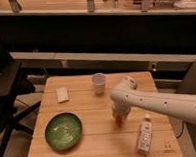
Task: Drag the pepper across the table
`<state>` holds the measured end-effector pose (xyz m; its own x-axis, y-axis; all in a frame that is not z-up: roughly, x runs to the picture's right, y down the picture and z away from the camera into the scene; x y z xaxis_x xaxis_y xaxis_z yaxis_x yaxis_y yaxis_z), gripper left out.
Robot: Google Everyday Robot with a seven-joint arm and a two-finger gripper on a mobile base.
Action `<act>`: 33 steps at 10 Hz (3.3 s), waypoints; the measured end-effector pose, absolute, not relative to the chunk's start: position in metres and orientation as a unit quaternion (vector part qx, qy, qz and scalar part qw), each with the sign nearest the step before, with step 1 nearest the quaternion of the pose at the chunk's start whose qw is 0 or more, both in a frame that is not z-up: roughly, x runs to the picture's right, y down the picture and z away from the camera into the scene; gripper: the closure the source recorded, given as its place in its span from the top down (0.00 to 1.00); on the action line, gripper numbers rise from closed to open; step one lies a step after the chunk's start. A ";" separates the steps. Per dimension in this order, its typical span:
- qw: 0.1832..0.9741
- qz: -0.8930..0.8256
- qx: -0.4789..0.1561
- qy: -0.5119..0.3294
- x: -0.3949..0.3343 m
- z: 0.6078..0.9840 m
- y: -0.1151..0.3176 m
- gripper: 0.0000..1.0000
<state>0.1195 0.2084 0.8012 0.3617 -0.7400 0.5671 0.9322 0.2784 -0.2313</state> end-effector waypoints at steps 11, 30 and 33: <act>0.753 -0.575 -0.261 -0.184 0.106 0.793 0.211 0.00; 0.718 -0.621 -0.246 -0.194 0.098 0.785 0.206 0.00; 0.713 -0.628 -0.244 -0.194 0.097 0.784 0.205 0.00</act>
<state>0.0966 0.2053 0.7841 0.1365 -0.8008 0.5832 0.9902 0.0930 -0.1040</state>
